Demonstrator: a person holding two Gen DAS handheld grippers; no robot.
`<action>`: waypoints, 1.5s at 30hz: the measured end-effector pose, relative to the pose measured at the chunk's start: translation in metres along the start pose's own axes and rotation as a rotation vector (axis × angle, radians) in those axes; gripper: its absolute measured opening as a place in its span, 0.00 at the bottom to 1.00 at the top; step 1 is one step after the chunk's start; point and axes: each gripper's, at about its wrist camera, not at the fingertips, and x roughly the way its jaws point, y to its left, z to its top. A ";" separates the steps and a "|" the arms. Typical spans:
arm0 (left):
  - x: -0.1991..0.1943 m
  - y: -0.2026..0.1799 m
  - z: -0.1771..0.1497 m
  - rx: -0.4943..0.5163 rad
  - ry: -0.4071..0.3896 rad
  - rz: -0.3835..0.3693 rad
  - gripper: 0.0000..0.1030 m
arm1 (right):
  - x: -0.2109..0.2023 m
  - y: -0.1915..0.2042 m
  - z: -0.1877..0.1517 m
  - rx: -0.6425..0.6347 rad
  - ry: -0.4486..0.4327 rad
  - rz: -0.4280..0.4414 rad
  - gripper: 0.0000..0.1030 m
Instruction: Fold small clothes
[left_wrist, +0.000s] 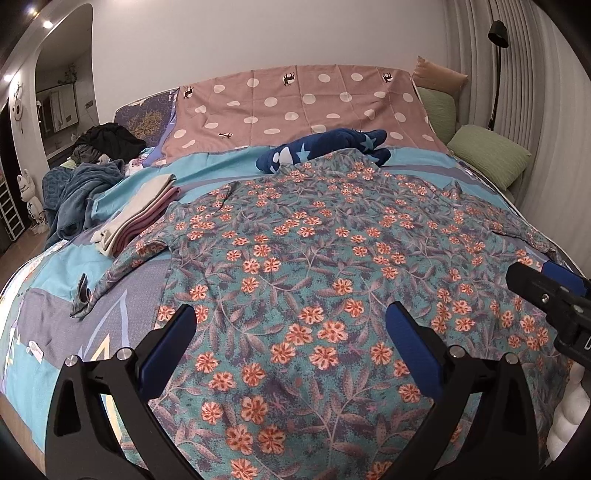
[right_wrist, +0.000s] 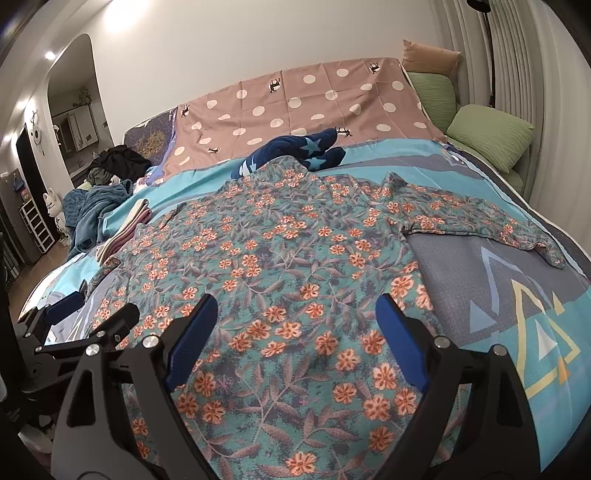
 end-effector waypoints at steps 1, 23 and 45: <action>0.000 0.000 0.000 0.001 0.001 -0.001 0.99 | 0.000 0.000 0.000 0.001 0.001 0.000 0.86; -0.009 -0.004 -0.005 0.022 -0.045 0.005 0.99 | -0.011 0.007 -0.002 -0.020 -0.044 -0.003 0.83; -0.015 -0.004 -0.011 0.022 -0.075 -0.009 0.98 | -0.017 0.012 -0.004 -0.028 -0.064 0.025 0.52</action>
